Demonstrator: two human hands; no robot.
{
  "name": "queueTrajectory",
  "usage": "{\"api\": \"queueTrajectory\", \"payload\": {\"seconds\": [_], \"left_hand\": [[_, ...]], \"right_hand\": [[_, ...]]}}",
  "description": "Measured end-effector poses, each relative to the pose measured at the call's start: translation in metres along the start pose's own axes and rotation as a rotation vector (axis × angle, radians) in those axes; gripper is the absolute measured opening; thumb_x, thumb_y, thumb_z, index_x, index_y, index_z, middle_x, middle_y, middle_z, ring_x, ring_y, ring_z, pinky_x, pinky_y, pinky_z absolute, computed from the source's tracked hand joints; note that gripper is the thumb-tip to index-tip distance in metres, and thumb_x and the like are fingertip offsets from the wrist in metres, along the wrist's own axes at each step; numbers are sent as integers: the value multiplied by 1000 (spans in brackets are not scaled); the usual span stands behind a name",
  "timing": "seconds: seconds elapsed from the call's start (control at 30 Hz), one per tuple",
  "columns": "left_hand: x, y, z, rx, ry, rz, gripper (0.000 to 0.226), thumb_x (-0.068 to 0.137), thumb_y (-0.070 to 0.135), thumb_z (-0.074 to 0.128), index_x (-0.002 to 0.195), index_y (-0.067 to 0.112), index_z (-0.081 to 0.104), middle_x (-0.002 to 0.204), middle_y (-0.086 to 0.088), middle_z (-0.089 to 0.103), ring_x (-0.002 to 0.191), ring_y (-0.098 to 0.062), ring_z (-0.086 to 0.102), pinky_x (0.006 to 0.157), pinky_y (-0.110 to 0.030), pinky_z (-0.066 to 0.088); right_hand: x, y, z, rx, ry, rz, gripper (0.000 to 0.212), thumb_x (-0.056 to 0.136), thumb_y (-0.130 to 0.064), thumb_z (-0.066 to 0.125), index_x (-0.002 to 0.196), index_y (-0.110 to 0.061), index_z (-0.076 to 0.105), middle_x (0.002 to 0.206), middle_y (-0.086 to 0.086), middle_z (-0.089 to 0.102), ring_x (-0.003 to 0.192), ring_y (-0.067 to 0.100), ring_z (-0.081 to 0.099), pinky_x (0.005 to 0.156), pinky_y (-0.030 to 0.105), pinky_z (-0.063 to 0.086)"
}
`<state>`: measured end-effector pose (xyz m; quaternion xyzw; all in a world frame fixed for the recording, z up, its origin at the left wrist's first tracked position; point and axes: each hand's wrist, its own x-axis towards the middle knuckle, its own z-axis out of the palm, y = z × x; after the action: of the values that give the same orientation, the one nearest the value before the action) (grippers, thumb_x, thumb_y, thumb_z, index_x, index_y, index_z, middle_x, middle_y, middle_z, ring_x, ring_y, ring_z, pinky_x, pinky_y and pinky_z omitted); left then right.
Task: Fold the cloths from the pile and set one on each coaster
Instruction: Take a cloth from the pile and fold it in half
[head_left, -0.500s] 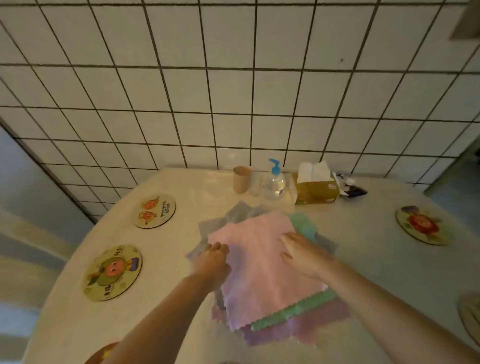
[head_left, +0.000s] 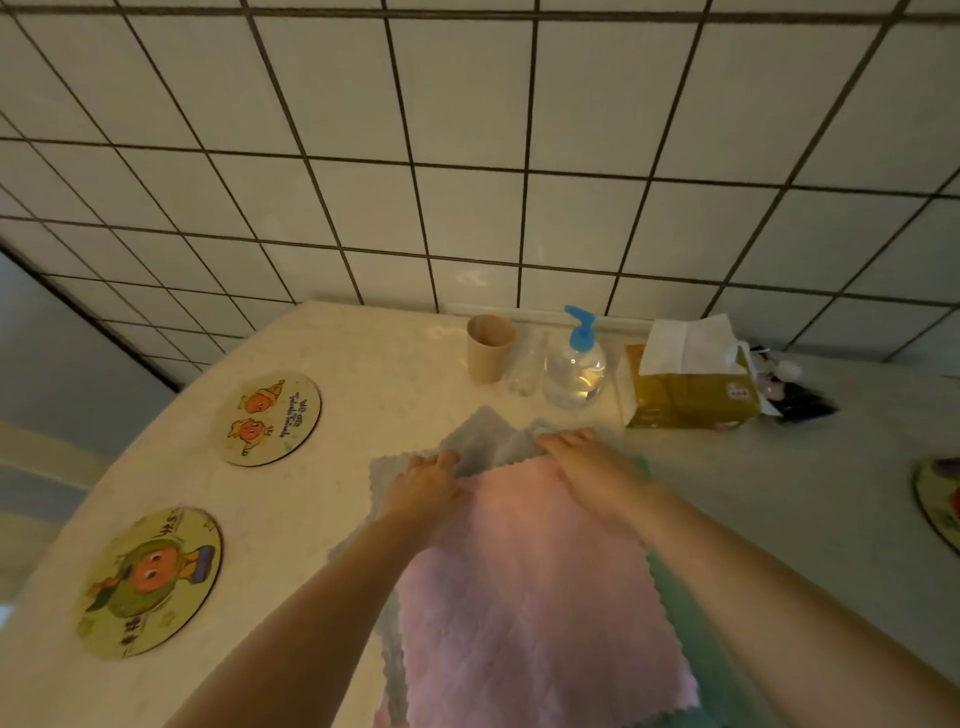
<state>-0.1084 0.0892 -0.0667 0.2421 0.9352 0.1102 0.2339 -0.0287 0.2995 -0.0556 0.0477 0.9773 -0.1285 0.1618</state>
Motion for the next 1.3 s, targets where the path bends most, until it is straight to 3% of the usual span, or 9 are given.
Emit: {"api": "queueTrajectory", "payload": {"seconds": [0.27, 0.37, 0.57, 0.7, 0.87, 0.97, 1.1, 1.2, 1.3], "left_hand": [[1, -23, -2, -143, 24, -17, 15, 77, 27, 64, 79, 13, 60, 84, 0, 58, 81, -20, 57, 70, -29, 46], [-6, -26, -4, -103, 107, 79, 14, 78, 20, 66, 84, 8, 66, 88, -3, 55, 88, -22, 53, 76, -27, 38], [-37, -24, -19, -204, 335, 258, 7, 75, 10, 71, 82, 13, 70, 96, 1, 55, 88, -21, 55, 79, -33, 47], [-70, -24, -33, -187, 439, 377, 16, 77, 19, 63, 83, 17, 77, 102, -1, 61, 86, -17, 58, 77, -25, 47], [-105, -21, -50, -292, 373, 315, 14, 93, 17, 53, 100, 20, 65, 92, 1, 68, 84, -15, 61, 78, -28, 47], [-128, -28, -65, -299, 296, 279, 8, 98, 30, 44, 99, 27, 51, 81, -2, 66, 74, -19, 59, 68, -32, 46], [-165, -67, -101, -333, 324, 264, 18, 91, 40, 58, 88, 23, 56, 60, 1, 53, 57, -15, 49, 55, -30, 37], [-200, -109, -131, -281, 379, 358, 35, 77, 63, 60, 71, 30, 51, 57, 5, 44, 54, -11, 41, 53, -27, 31], [-238, -151, -156, -96, 497, 433, 32, 88, 46, 58, 75, 17, 56, 68, 1, 52, 63, -13, 47, 60, -20, 38]], "right_hand": [[14, 17, 5, -113, 100, -60, 29, 92, -29, 52, 119, -17, 53, 120, 3, 53, 110, 23, 43, 91, 34, 39], [3, 21, 3, -54, 187, -72, 21, 91, -28, 53, 107, -16, 58, 108, 3, 56, 103, 22, 45, 83, 33, 39], [-39, 12, -21, 313, 291, -34, 6, 91, -24, 57, 94, -18, 58, 90, -1, 62, 81, 14, 57, 69, 31, 48], [-77, -2, -37, 449, 310, -36, 5, 90, -18, 57, 92, -20, 62, 85, -4, 67, 80, 10, 62, 73, 35, 52], [-115, -31, -61, 464, 397, -7, 7, 92, -20, 55, 93, -23, 62, 84, -15, 63, 81, -6, 58, 72, 17, 45], [-128, -59, -80, 460, 470, -14, 7, 92, -19, 56, 94, -21, 62, 86, -12, 63, 83, -1, 59, 73, 16, 44], [-143, -118, -99, 388, 536, -50, 8, 93, -18, 54, 96, -21, 61, 83, -12, 58, 76, -1, 54, 67, 17, 37], [-155, -168, -104, 371, 593, -76, 12, 94, -16, 53, 98, -20, 63, 84, -11, 59, 76, -8, 50, 67, 9, 35], [-169, -213, -96, 398, 706, -99, 14, 93, -14, 53, 98, -20, 65, 86, -15, 60, 78, -11, 52, 70, 3, 36]]}}
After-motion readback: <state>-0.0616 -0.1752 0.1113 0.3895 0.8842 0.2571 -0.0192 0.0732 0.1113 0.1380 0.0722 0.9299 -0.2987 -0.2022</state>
